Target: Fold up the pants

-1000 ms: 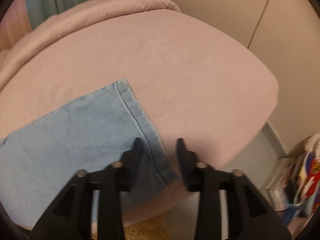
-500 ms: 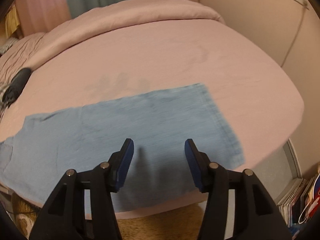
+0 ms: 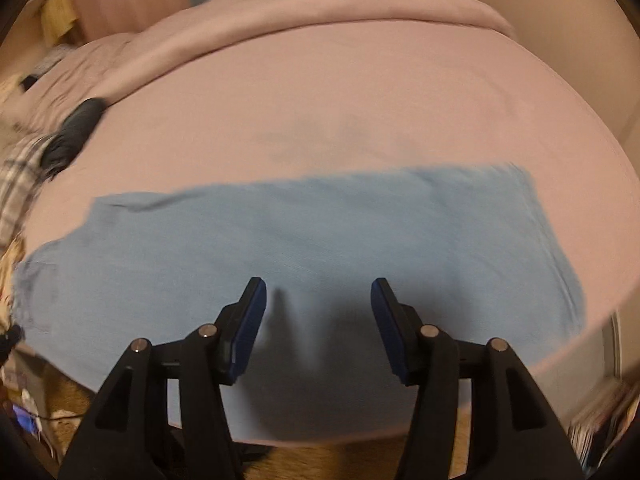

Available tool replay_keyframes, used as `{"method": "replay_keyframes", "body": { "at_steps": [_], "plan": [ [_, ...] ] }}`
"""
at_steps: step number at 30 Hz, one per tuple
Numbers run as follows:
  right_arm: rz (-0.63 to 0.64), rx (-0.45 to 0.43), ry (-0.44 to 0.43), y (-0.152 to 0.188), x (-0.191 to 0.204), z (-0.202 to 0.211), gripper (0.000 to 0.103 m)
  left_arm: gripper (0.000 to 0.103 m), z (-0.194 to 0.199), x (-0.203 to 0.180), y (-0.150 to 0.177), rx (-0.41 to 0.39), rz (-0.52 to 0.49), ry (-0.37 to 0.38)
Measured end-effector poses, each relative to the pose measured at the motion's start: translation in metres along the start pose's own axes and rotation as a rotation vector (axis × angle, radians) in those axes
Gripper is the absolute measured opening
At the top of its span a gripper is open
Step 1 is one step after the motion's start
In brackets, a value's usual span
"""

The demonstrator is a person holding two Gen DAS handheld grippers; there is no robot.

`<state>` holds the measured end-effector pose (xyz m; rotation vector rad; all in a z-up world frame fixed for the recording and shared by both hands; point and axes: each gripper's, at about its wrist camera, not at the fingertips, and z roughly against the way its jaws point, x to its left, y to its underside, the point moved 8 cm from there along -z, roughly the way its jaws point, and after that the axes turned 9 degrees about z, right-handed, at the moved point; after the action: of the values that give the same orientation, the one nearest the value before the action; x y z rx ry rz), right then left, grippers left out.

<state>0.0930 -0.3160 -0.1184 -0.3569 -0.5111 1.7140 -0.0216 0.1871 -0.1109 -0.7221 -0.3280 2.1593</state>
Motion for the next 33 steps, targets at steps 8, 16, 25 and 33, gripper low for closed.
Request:
{"method": "replay_keyframes", "body": {
  "at_steps": [8, 16, 25, 33],
  "plan": [
    [0.201, 0.011, -0.254, -0.071, 0.133, -0.036, 0.058, 0.035, -0.018, -0.054, -0.04, -0.049, -0.097, 0.14],
    [0.293, 0.081, -0.369, -0.083, 0.244, -0.086, 0.026, 0.023, -0.089, -0.037, -0.032, 0.024, -0.15, -0.016],
    [0.341, 0.011, -0.17, -0.086, 0.24, -0.108, 0.013, 0.023, -0.087, -0.033, -0.029, 0.011, -0.143, 0.003],
    [0.268, 0.007, -0.208, -0.096, 0.23, -0.1, 0.016, 0.023, -0.045, -0.06, -0.022, -0.033, -0.184, 0.031]
  ]
}}
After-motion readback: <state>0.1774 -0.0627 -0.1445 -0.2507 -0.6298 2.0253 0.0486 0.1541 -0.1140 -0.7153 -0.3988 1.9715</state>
